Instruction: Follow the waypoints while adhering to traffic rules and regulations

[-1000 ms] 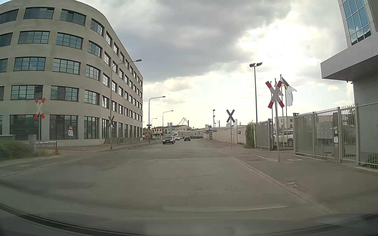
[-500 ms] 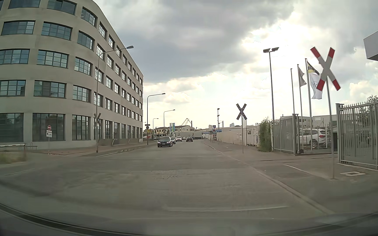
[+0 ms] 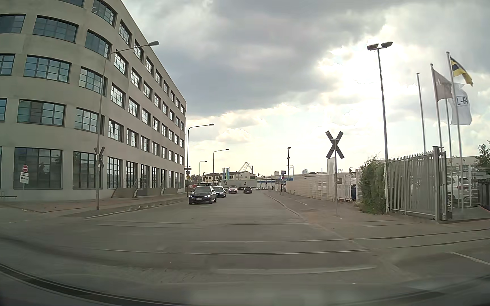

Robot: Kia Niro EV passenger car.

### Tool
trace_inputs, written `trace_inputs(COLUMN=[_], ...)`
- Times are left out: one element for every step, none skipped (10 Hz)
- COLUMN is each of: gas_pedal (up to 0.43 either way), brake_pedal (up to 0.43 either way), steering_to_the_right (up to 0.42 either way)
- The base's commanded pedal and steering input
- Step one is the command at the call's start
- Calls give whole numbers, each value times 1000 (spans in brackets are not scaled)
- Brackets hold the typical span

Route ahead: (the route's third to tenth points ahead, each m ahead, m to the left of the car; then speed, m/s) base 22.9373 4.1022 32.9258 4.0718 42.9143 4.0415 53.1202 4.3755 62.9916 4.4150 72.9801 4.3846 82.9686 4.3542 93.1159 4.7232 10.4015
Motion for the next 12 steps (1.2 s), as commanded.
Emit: trace_inputs(gas_pedal=[79,79,59,59,67,59,59,28,47,47,47,47], brake_pedal=[30,30,30,30,30,30,30,30,30,30,30,30], steering_to_the_right=[-7,-7,-6,-7,-6,-6,-5,-4,-4,-4,-4,-4])
